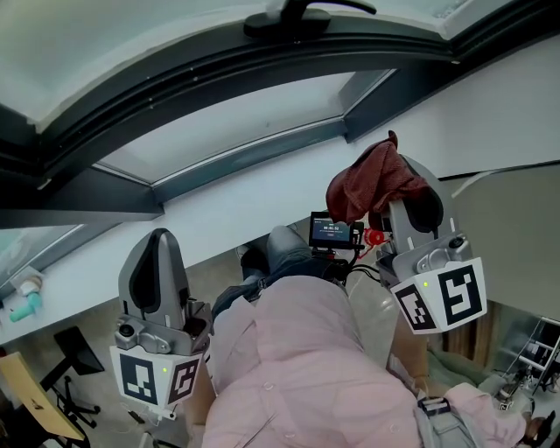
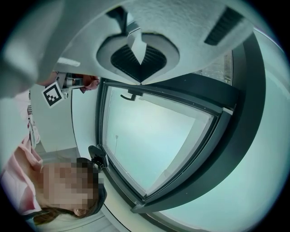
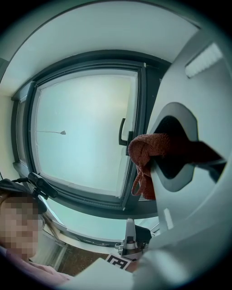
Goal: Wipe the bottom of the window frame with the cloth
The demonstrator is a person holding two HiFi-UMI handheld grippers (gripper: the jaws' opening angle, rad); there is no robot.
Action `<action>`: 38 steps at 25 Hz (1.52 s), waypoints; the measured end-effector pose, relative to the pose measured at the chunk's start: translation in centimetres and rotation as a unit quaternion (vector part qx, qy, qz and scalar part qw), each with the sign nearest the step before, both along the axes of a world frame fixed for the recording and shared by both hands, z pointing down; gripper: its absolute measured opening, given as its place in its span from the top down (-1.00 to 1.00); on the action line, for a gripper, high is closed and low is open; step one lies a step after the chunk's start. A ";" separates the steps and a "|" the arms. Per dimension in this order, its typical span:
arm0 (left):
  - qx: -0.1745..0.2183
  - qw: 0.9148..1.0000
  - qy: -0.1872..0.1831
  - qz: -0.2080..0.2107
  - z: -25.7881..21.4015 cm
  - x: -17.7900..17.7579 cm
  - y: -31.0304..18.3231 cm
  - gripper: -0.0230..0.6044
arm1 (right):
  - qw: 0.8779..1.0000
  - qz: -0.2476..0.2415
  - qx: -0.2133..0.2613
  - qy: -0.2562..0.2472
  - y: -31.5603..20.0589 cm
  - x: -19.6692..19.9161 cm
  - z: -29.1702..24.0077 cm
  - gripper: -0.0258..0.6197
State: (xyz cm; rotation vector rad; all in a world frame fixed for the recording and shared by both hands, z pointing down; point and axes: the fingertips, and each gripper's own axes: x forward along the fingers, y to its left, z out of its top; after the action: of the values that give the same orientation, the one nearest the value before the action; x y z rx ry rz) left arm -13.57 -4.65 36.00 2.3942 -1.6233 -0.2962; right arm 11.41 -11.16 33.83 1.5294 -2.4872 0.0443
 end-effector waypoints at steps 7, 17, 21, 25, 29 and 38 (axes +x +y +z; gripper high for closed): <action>0.000 1.000 0.010 0.010 0.0 0.3 0.2 0.92 | 1.000 -0.005 -0.003 0.003 0.5 -0.5 0.3 0.75; -0.004 0.999 0.020 0.025 0.5 0.8 0.9 0.92 | 1.000 0.003 -0.011 -0.004 1.6 -0.5 1.5 0.75; -0.007 0.999 0.019 0.028 0.8 0.7 1.0 0.92 | 1.000 0.005 -0.015 -0.002 1.8 -0.6 1.8 0.75; -0.010 0.999 0.018 0.030 1.1 1.0 0.9 0.92 | 1.000 0.004 -0.018 0.002 2.0 -0.6 2.0 0.75; -0.010 0.999 0.013 0.034 1.3 1.5 0.8 0.92 | 1.000 0.000 -0.016 0.002 1.9 -0.8 2.0 0.75; -0.007 0.999 0.002 0.037 1.0 2.1 1.3 0.92 | 1.000 -0.003 -0.013 -0.003 2.2 -0.5 1.9 0.75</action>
State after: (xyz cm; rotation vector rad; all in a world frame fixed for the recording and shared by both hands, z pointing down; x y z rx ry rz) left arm -11.44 -3.40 37.03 2.4348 -1.5253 -0.2756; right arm 10.90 -8.93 35.77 1.5127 -2.4866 0.0807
